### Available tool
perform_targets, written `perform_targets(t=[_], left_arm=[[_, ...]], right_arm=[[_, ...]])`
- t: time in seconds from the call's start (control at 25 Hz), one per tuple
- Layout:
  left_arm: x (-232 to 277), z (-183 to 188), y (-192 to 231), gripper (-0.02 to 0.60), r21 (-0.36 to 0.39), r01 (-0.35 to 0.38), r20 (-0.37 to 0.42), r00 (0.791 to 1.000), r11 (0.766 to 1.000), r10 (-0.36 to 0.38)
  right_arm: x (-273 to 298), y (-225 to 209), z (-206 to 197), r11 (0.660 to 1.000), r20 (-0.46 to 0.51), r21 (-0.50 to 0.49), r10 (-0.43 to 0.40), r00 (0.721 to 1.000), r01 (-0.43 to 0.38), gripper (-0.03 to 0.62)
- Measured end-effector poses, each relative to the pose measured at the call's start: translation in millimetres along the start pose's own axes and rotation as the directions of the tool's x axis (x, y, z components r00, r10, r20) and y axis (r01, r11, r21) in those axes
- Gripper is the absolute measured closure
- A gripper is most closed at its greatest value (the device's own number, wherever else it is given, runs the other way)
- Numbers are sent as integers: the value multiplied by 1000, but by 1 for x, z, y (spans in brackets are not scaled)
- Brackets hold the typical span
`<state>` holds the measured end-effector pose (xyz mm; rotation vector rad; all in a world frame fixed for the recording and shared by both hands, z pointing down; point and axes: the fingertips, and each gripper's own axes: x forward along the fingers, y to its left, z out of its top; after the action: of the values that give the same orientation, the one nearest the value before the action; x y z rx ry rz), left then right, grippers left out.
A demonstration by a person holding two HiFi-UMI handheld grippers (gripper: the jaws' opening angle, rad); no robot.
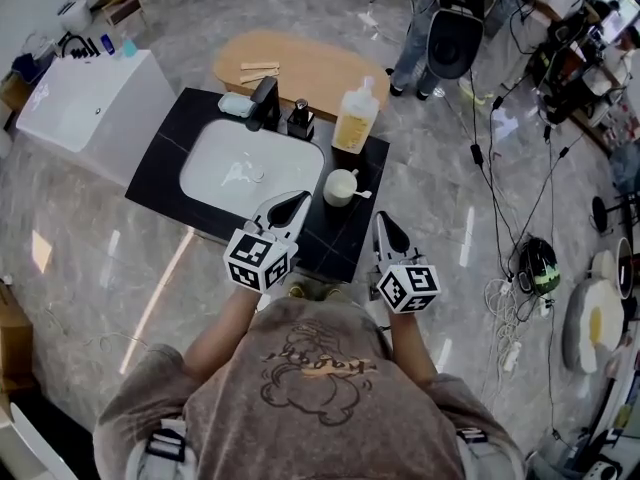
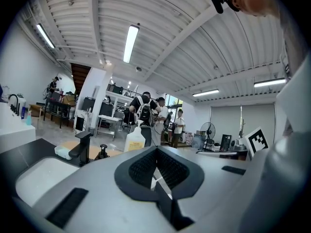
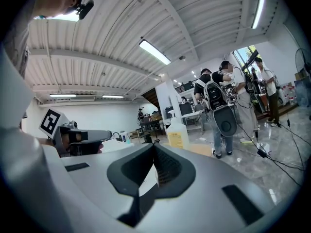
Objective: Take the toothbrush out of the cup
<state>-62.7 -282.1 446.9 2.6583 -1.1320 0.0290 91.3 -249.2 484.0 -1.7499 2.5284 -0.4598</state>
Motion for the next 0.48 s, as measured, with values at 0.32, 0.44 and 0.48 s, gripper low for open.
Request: perform_targets(t=[0.32,0.44,0.48], left_arm=[[15,4,4,560,-4,-9,4,1000,1000,9],[21,5,5,560,-10,-19,11,1000,1000,19],[23,5,4,560,-11,-20,13,1000,1000,20]], right_arm=[[7,-15,12,1000,-3,-17,-9,1000,9,591],[9,-20,13,1000,-2,-15,-6,1000,6,590],[9,-22,13,1000,-3,-15,-4,1000,4,589]])
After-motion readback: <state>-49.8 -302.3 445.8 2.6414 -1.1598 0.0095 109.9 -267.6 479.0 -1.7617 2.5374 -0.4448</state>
